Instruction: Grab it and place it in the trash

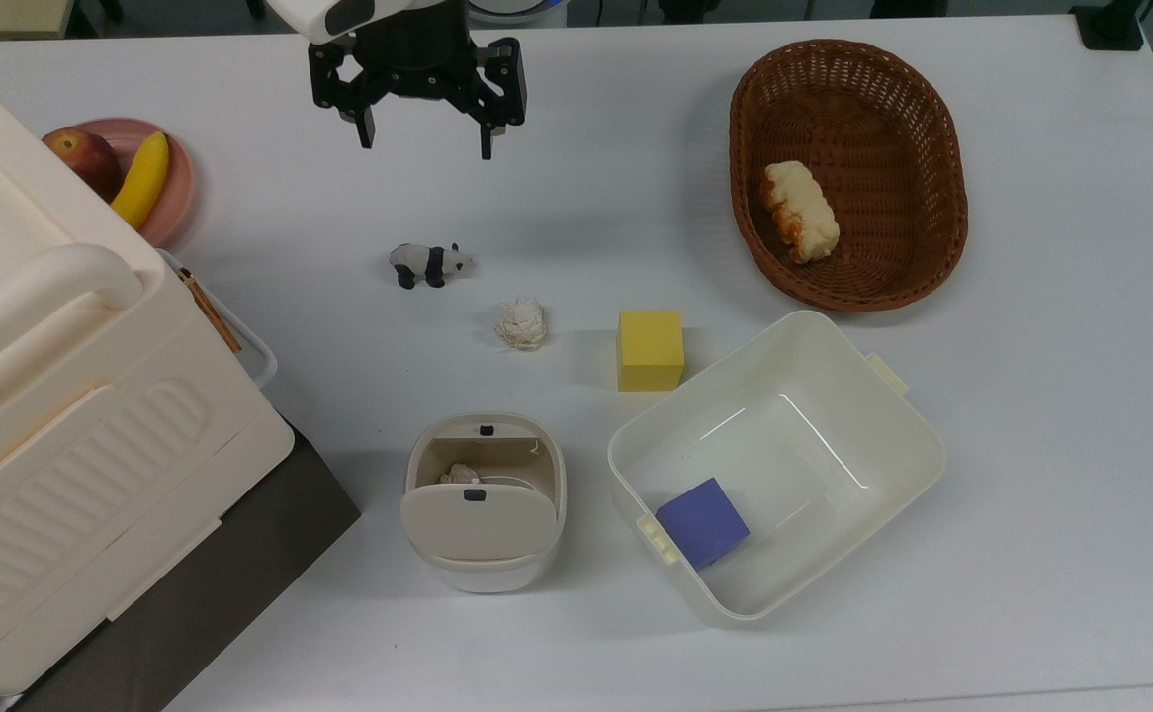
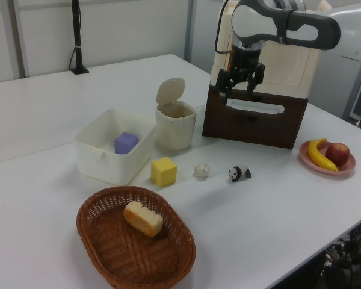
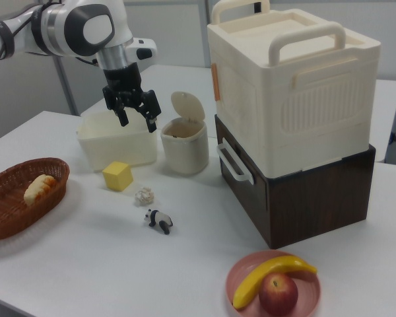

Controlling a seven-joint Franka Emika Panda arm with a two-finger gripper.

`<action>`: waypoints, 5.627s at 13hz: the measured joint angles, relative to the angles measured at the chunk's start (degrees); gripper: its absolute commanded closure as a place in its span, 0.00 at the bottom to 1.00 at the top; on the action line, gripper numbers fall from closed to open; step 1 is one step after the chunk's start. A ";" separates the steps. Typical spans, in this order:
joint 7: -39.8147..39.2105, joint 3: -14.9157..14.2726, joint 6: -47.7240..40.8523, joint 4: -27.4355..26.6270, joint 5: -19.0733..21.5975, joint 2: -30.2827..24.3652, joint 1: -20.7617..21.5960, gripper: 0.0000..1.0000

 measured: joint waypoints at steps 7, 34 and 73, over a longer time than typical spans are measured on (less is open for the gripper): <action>-0.07 0.05 0.09 -0.02 0.02 0.75 0.04 0.03; -8.37 1.03 12.50 -3.39 -2.52 20.21 6.27 0.22; 1.72 -0.98 -4.27 5.65 -2.21 6.01 1.38 0.00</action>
